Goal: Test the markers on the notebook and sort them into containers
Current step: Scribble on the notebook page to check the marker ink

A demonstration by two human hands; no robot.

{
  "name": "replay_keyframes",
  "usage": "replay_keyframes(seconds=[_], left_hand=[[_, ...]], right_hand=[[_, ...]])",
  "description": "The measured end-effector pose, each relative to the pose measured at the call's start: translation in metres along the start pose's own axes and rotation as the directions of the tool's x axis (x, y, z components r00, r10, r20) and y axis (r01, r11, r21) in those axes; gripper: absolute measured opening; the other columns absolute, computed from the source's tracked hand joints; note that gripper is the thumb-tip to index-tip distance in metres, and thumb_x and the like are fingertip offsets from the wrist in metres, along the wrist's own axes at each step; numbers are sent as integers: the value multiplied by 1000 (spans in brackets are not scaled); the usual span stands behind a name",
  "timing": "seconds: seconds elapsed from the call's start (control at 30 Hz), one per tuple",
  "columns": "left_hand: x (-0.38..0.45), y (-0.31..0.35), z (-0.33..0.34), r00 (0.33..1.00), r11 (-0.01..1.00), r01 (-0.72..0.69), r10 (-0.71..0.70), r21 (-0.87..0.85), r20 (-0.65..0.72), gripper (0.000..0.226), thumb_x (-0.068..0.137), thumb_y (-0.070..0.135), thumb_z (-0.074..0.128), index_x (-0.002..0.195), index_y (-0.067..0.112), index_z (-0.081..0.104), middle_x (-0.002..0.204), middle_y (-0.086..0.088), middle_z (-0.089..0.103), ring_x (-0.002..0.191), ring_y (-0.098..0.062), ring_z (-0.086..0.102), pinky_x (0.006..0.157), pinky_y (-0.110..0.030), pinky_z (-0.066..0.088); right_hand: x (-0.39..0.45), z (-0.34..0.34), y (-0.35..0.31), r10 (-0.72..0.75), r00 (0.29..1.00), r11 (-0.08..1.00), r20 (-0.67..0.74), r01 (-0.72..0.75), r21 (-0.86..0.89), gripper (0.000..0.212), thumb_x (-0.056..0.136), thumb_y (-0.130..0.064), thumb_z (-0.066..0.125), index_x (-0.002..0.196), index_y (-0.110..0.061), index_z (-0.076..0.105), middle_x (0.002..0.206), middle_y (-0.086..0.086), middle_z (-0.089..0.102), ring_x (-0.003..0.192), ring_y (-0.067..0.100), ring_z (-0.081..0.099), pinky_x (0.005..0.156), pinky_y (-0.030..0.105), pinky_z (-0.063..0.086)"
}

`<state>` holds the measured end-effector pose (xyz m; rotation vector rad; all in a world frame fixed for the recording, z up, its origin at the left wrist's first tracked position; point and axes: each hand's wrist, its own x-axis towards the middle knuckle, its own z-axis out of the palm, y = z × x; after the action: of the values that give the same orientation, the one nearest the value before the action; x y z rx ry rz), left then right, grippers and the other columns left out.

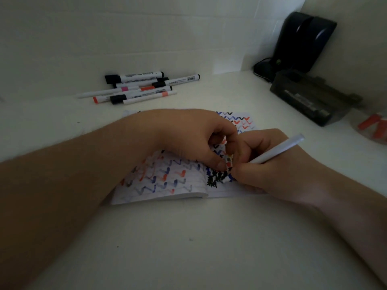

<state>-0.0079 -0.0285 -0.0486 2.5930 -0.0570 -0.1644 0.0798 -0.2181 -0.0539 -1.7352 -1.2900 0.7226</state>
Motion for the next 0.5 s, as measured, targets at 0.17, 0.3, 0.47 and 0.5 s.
replay_keyframes(seconds=[0.17, 0.3, 0.47, 0.5], left_hand=[[0, 0, 0, 1000, 1000, -1, 1, -8, 0, 26, 79, 45, 84, 86, 47, 58, 73, 8, 53, 62, -5, 48, 64, -29, 44], [0, 0, 1, 1000, 1000, 8, -7, -16, 11, 29, 79, 46, 84, 86, 52, 56, 75, 10, 56, 64, -4, 50, 66, -30, 46], [-1, -6, 0, 993, 994, 72, -79, -84, -87, 38, 99, 20, 63, 121, 47, 51, 105, 23, 69, 100, -3, 63, 94, -34, 51], [-2, -7, -2, 990, 991, 83, -94, -104, -108, 39, 103, 15, 56, 126, 46, 48, 110, 28, 69, 107, 0, 62, 97, -31, 50]], right_hand=[[0, 0, 2, -14, 1000, 1000, 23, 14, -3, 25, 80, 9, 71, 63, 4, 54, 51, 10, 52, 47, 15, 46, 44, 29, 34], [0, -1, 5, -21, 1000, 999, 7, 21, 25, 24, 79, 5, 70, 64, 5, 52, 52, 15, 52, 47, 17, 46, 44, 28, 35], [2, -7, 8, -34, 999, 974, 36, 25, 226, 23, 75, 3, 68, 62, 0, 49, 57, 29, 43, 46, 21, 40, 44, 25, 34], [4, -11, 10, -21, 1000, 930, 16, 14, 369, 24, 75, 3, 69, 62, -4, 50, 56, 24, 41, 45, 19, 37, 43, 22, 31]])
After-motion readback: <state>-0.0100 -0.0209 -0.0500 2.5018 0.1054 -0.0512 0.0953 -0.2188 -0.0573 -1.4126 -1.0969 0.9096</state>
